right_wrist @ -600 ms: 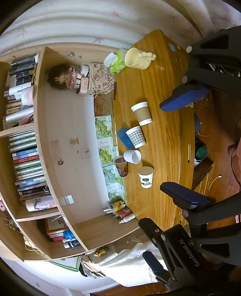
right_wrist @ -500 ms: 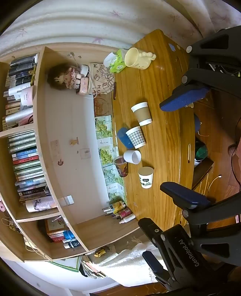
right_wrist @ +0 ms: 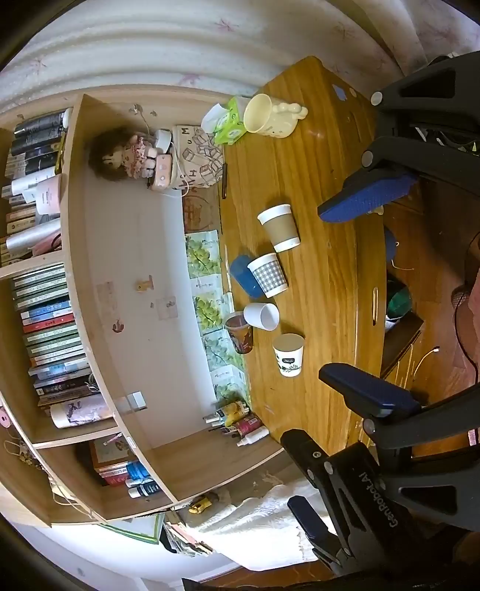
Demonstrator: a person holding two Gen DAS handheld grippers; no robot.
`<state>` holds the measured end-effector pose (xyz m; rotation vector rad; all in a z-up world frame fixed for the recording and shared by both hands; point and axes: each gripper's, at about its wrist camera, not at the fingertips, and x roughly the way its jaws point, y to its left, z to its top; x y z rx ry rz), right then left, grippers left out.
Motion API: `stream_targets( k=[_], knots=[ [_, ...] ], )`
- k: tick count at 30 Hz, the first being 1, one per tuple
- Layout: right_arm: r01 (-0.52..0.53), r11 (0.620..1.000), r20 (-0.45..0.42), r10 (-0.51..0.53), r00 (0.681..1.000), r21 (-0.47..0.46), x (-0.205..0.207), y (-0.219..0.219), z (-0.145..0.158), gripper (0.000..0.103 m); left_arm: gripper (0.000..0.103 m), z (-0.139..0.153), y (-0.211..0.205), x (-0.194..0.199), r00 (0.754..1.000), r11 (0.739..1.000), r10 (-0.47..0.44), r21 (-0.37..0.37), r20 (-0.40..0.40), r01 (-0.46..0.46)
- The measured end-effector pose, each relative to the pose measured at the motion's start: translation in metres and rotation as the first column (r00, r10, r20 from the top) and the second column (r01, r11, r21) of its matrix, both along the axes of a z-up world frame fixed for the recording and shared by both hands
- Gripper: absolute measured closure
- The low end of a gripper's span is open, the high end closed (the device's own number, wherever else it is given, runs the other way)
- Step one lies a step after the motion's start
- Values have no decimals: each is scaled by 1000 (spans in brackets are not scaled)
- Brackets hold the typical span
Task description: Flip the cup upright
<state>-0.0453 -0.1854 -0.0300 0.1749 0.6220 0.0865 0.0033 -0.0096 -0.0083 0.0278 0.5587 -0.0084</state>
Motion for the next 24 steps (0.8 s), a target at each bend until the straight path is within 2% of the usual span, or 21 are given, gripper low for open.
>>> stream_targets(
  k=[15, 24],
  knots=[
    [-24, 1000, -16, 25, 1000, 4, -4, -2, -3, 24, 4, -2, -4, 0, 999, 1000, 17, -12, -41, -17],
    [-31, 999, -40, 32, 999, 21, 7, -8, -6, 24, 4, -6, -7, 13, 996, 1000, 17, -17, -84, -18]
  ],
)
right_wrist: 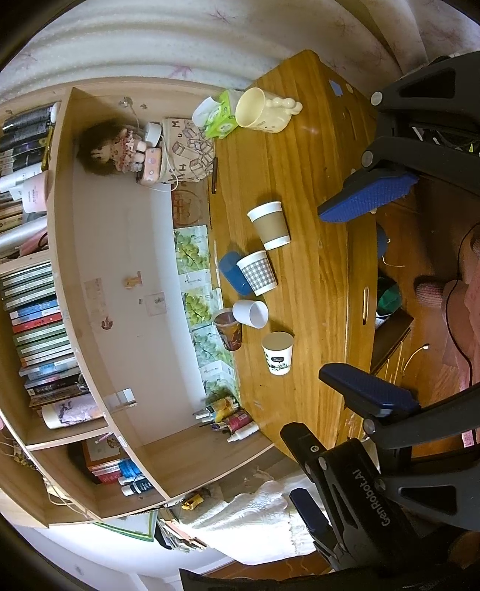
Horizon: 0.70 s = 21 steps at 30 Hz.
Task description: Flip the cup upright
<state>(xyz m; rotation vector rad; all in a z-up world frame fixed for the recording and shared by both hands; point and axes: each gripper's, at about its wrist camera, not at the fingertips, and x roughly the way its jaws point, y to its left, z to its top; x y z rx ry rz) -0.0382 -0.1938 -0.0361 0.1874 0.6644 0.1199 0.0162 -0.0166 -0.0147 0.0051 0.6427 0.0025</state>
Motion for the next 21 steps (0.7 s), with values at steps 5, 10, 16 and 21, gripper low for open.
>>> stream_targets(
  k=[5, 10, 16, 21],
  knots=[
    [1, 1000, -10, -1, 1000, 13, 10, -2, -2, 24, 4, -3, 0, 10, 1000, 1000, -1, 3, -8, 1],
    [2, 1000, -19, -2, 1000, 10, 26, 0, -3, 24, 4, -5, 2, 28, 1000, 1000, -1, 9, -21, 2],
    [-7, 1000, -43, 8, 999, 11, 55, 7, -5, 24, 4, -10, 9, 55, 999, 1000, 0, 12, -52, 0],
    [-21, 1000, -69, 22, 997, 12, 83, 13, -10, 24, 4, -14, 16, 84, 997, 1000, 3, 14, -83, -2]
  ],
)
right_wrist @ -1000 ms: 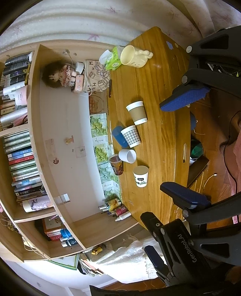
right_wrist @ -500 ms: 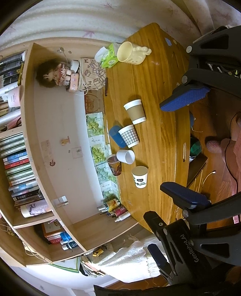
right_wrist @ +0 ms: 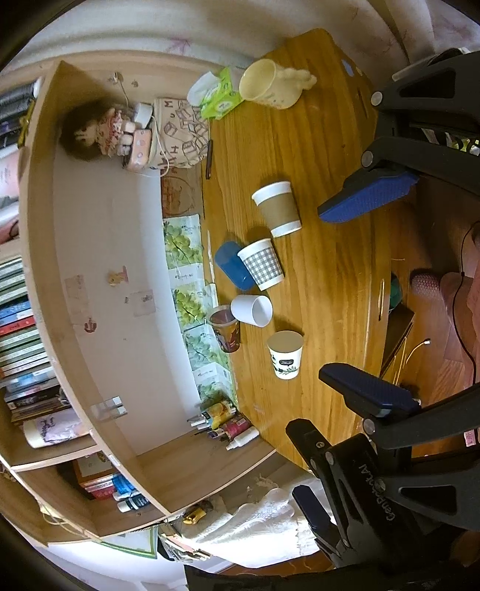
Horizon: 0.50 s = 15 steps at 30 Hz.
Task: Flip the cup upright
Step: 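Lower the left tool toward the clear plastic cup lying on its side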
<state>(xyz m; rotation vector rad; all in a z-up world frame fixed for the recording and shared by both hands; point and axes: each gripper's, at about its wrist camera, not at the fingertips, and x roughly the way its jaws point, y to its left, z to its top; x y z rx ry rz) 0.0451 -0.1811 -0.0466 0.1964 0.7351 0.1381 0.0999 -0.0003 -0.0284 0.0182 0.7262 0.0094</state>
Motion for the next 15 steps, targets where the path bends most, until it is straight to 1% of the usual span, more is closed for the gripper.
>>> stream_targets(
  k=[9, 15],
  knots=[
    [-22, 1000, -44, 22, 999, 2, 62, 16, -5, 24, 4, -5, 15, 63, 998, 1000, -3, 1, -61, 3],
    [-27, 1000, -69, 27, 997, 3, 102, 33, -7, 24, 4, -9, 32, 109, 994, 1000, -28, -3, -110, 28]
  ],
)
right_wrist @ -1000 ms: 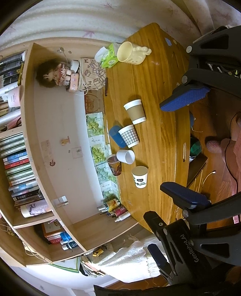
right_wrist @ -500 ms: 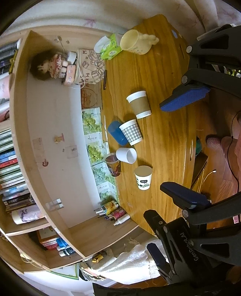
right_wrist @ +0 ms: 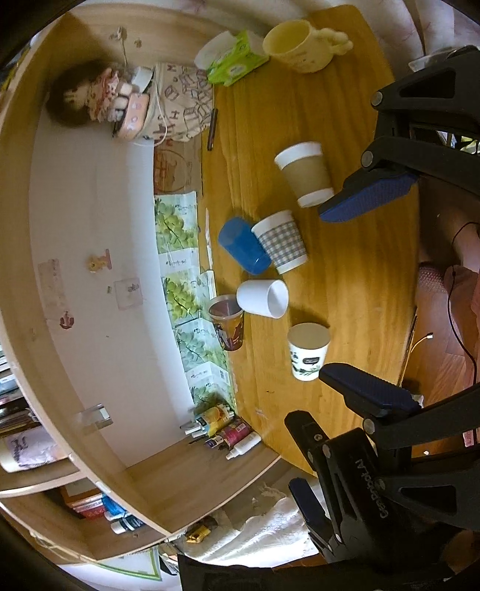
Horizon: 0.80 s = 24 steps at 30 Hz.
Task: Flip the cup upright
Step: 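Lower the left tool toward the clear plastic cup lying on its side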
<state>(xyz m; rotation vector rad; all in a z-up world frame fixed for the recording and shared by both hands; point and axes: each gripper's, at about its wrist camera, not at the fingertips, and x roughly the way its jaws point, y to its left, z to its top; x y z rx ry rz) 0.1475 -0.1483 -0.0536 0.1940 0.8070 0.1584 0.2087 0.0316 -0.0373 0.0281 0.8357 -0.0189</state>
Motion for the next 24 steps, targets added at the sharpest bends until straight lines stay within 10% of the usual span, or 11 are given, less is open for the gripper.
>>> stream_targets(
  k=[13, 24],
  knots=[
    [27, 999, -77, -25, 997, 36, 86, 34, -9, 24, 4, -7, 25, 86, 990, 990, -121, 64, -74, 126],
    [132, 969, -198, -91, 976, 206, 149, 40, -32, 24, 4, -7, 32, 155, 949, 930, -298, 191, -99, 312]
  ],
)
